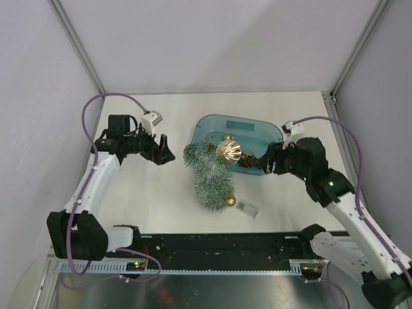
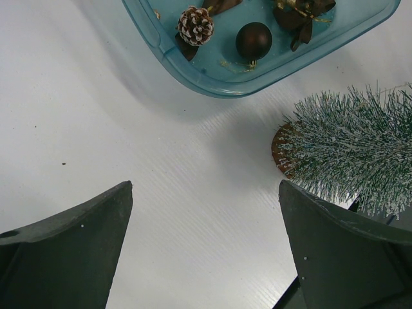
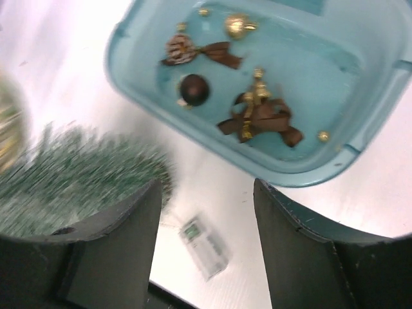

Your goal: Decorate the small christmas tree

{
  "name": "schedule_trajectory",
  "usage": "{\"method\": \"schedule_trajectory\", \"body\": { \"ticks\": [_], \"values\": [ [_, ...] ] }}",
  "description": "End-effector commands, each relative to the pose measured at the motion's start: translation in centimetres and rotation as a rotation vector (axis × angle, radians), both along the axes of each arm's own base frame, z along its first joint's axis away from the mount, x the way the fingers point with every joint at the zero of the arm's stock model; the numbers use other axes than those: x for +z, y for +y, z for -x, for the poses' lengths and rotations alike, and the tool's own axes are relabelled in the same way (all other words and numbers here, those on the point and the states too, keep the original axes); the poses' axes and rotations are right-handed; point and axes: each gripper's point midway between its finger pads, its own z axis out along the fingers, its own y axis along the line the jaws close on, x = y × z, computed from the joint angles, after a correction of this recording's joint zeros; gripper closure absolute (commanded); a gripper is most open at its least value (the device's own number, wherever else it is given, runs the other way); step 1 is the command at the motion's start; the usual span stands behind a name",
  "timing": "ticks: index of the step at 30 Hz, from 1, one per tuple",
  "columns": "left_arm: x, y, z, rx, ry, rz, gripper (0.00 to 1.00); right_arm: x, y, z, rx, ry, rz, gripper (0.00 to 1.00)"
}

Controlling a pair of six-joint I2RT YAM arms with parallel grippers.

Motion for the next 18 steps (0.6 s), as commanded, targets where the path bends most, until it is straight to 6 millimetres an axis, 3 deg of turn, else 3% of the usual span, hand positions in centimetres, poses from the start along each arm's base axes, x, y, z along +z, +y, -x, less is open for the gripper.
{"method": "schedule_trajectory", "body": {
  "ticks": [1,6,9,18],
  "values": [
    [1.1,-0.1,-0.8,-0.014,-0.045,0.015,0.00,-2.2,-2.5,-5.4,-0.183,0.085,-0.024,0.36],
    [1.0,-0.1,-0.8,-0.011,-0.039,0.015,0.00,-7.6,-2.8,-10.3,-0.253,0.170,0.043,0.37],
    [0.9,0.0,-0.9,-0.004,-0.040,0.006,0.00,-10.3,-2.4,-12.1,-0.267,0.205,0.065,0.38],
    [0.8,0.3,-1.2,0.006,-0.045,-0.010,0.00,-16.0,-0.4,-13.5,-0.215,0.295,0.089,0.39]
  ]
}}
